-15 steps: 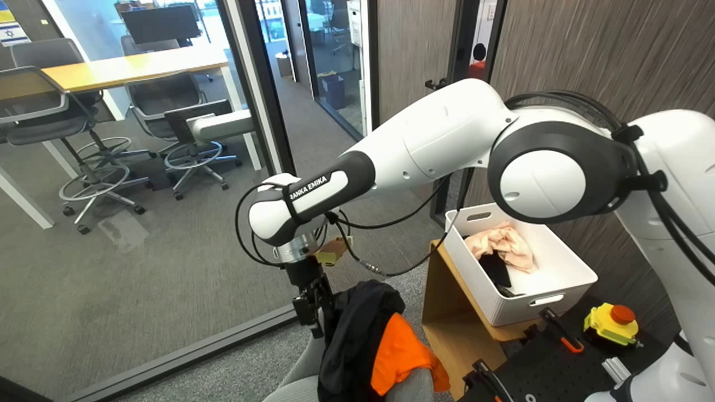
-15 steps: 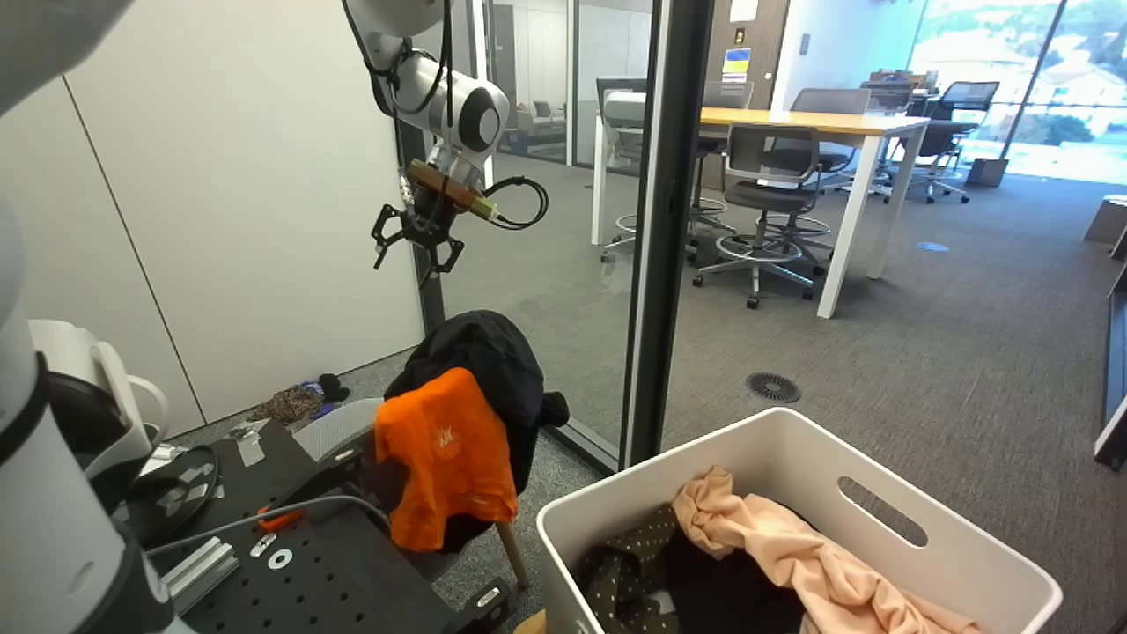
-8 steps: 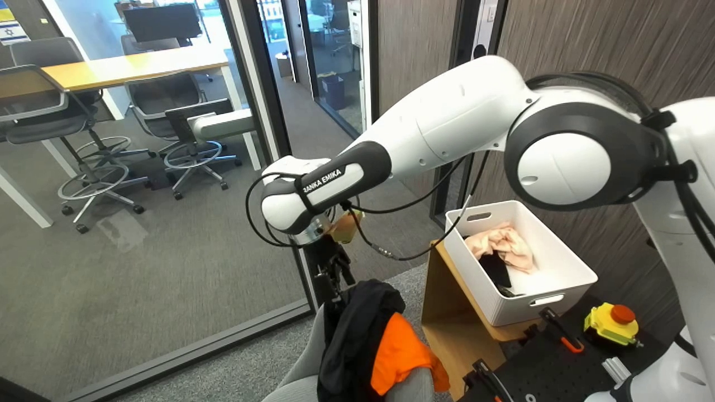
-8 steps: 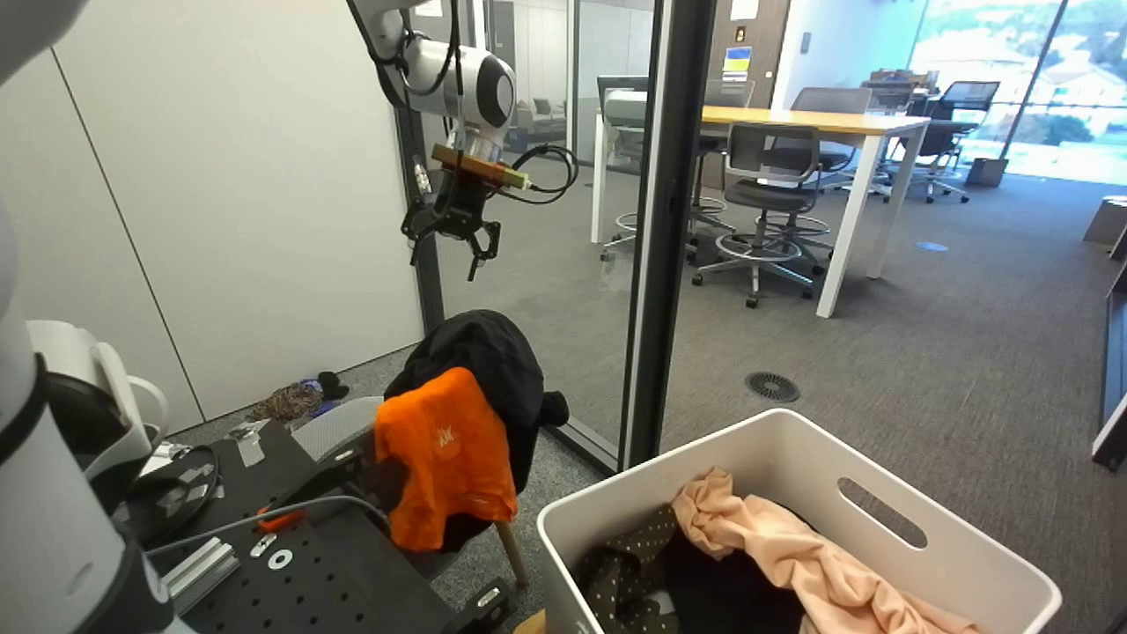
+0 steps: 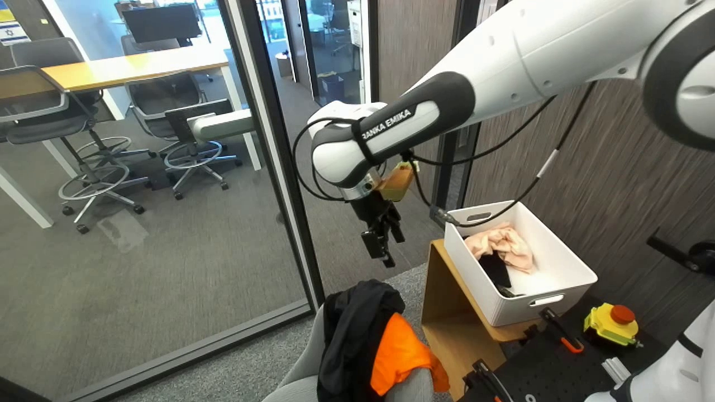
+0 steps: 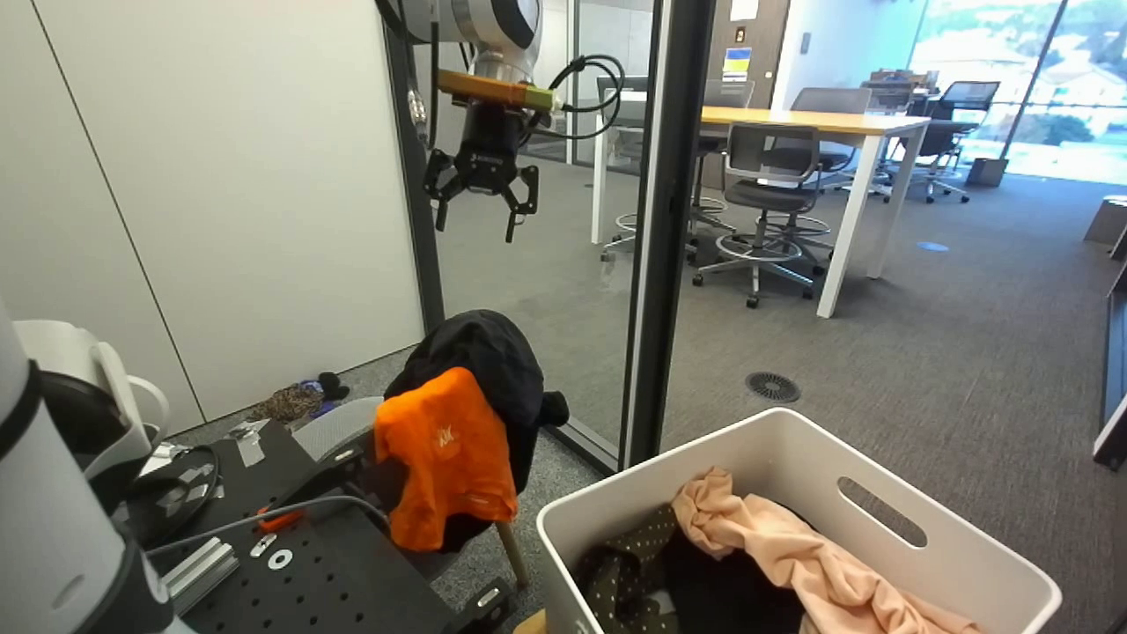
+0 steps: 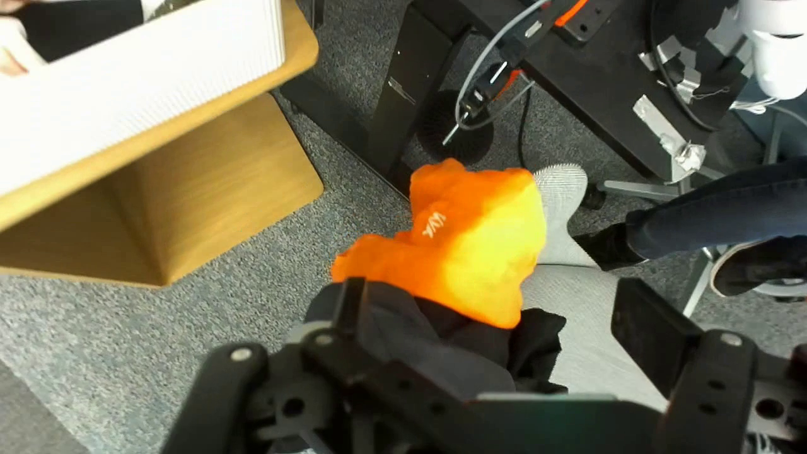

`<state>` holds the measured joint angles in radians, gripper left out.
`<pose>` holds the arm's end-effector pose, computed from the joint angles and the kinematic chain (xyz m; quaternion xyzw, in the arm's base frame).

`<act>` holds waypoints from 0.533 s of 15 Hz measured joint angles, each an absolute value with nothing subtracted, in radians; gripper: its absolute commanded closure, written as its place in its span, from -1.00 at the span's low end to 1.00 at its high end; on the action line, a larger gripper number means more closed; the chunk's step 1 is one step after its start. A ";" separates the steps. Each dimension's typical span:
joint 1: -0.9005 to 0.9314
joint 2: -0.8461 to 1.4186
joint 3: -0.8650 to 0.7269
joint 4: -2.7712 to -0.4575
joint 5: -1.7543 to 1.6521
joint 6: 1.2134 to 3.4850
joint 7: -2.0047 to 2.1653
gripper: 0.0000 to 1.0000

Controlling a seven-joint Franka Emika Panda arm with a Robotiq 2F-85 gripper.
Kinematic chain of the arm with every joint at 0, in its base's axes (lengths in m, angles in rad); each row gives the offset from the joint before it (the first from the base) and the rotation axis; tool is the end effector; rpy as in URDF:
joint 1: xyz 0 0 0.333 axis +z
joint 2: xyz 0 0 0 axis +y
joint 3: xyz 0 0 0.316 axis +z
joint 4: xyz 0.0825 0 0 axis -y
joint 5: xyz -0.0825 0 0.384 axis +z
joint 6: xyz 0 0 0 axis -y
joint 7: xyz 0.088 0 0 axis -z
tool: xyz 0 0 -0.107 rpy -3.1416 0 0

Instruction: Pick up the black cloth from the box and put it on the headrest of the chair

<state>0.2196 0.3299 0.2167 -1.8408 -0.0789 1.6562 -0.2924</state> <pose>0.5206 0.2277 0.3239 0.8987 0.3602 -0.2494 0.0200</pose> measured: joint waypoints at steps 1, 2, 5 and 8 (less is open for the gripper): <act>0.208 0.276 0.212 -1.889 -0.070 1.660 -0.268 -1.00; 0.197 0.222 0.206 -1.937 -0.058 1.668 -0.244 -1.00; 0.170 0.058 0.186 -2.074 -0.010 1.705 -0.182 -1.00; 0.148 -0.109 0.154 -2.200 0.032 1.729 -0.137 -1.00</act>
<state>0.1484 -0.1094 0.1544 -2.2003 0.0323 1.7286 -0.1372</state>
